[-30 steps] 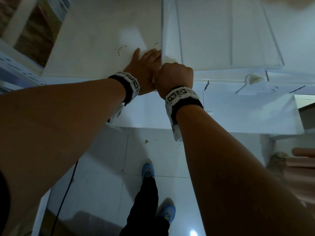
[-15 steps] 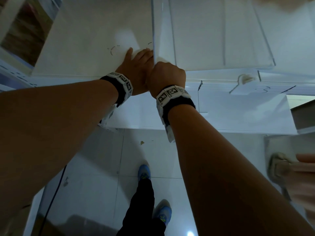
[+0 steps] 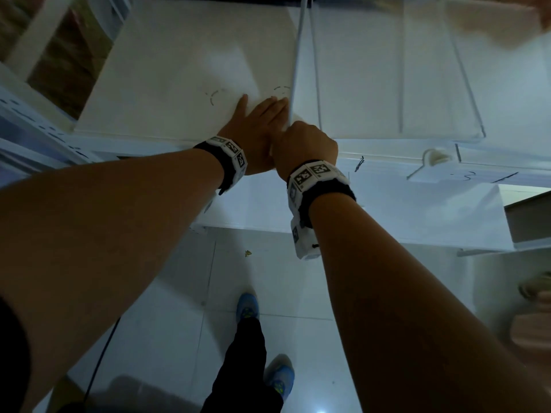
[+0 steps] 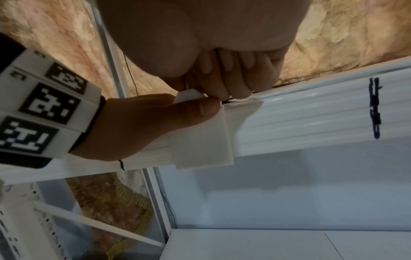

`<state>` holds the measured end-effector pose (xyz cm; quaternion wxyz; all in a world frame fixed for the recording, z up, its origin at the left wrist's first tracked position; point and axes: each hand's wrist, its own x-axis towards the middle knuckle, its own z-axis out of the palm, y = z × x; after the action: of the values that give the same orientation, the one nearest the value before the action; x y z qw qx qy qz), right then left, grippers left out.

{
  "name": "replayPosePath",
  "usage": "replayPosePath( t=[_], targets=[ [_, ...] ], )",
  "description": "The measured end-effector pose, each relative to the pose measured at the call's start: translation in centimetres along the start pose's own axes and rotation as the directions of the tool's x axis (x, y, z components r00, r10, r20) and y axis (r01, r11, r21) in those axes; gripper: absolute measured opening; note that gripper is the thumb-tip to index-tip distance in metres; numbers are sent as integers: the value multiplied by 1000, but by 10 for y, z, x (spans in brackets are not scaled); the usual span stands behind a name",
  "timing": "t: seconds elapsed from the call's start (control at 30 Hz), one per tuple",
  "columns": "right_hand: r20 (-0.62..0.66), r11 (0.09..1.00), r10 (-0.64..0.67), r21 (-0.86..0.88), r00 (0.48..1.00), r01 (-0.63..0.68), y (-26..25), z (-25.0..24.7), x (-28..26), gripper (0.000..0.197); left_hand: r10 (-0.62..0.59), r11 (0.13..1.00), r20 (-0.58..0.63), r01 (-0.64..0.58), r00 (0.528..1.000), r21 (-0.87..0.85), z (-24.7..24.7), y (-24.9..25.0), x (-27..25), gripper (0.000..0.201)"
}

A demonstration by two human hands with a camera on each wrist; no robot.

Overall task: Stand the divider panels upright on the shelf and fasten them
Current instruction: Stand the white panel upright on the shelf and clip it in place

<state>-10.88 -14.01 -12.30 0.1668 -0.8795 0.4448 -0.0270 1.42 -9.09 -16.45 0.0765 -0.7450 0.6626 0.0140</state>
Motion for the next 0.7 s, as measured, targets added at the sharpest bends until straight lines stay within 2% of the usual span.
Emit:
replayPosePath(
  t=[0.23,0.53,0.63,0.7],
  targets=[
    [111,994,102,14,989,-105,-5,-9,-3,27,5,999,46,-3,999,-37,-7,3,-1,103],
    [132,985,164,27,977,-169,-22,-28,-11,26,-13,998,84,18,996,-65,-16,-3,-2,92],
    [147,984,165,39,975,-173,-27,-31,-22,28,-36,996,188,50,982,-75,-22,2,-2,81],
    [158,963,240,88,958,-256,-31,-28,-33,29,-82,981,295,129,952,-143,-31,7,0,83]
  ],
)
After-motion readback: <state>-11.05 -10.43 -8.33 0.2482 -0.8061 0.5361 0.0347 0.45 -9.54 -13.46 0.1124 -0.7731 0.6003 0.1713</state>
